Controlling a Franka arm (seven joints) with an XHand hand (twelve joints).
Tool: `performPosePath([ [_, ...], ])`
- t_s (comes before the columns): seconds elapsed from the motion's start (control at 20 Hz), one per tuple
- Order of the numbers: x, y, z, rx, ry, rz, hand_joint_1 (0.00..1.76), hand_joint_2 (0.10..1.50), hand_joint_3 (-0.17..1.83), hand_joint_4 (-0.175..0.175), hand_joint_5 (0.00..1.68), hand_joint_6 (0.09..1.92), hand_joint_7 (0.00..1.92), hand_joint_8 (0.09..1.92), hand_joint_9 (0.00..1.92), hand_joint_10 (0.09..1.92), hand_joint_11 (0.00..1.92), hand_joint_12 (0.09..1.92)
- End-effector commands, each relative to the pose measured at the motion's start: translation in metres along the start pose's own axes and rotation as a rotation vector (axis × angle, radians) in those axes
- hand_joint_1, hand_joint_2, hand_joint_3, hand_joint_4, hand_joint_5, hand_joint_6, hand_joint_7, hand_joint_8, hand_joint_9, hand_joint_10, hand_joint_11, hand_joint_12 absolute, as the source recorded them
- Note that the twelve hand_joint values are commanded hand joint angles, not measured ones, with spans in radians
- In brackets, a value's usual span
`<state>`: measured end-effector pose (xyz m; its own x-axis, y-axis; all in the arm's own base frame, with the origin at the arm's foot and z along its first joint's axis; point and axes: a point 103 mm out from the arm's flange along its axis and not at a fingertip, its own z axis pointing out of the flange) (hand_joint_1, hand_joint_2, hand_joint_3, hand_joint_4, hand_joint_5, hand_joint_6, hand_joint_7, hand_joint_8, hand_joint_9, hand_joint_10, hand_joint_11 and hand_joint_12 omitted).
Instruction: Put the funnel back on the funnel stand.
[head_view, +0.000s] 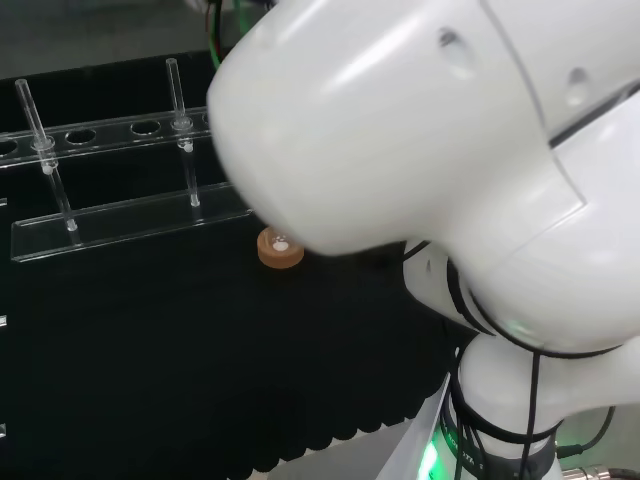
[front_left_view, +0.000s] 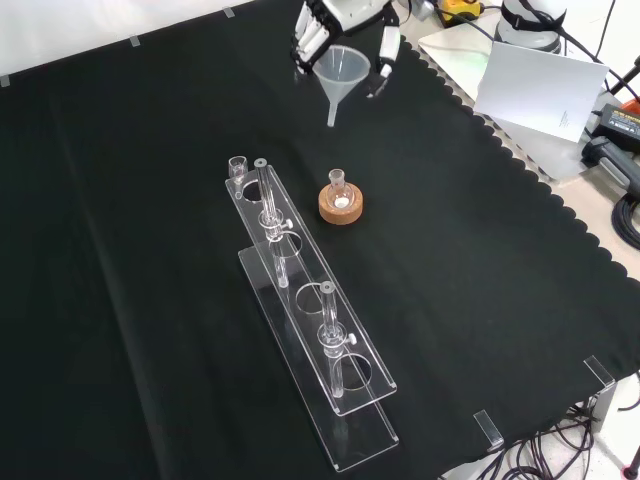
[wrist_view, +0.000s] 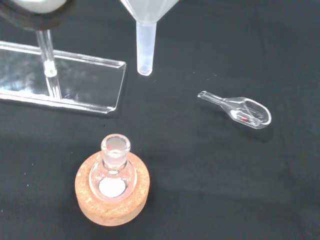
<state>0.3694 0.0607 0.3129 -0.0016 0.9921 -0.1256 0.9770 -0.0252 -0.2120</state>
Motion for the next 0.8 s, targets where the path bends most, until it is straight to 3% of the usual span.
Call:
performPosePath([
  [0.05,-0.007,-0.006,-0.035,0.055,0.028,0.057,0.83,0.82,0.45,-0.036,0.84,0.79,0.83,0.8,1.25,0.39,0.91,1.01],
  [0.35,-0.013,-0.003,-0.069,0.039,0.075,0.083,0.83,0.81,0.45,-0.036,0.84,0.79,0.83,0.8,1.25,0.39,0.9,1.01],
  [0.8,-0.021,0.041,-0.089,0.042,0.107,0.052,0.83,0.81,0.46,-0.035,0.84,0.79,0.83,0.8,1.25,0.38,0.9,1.02],
])
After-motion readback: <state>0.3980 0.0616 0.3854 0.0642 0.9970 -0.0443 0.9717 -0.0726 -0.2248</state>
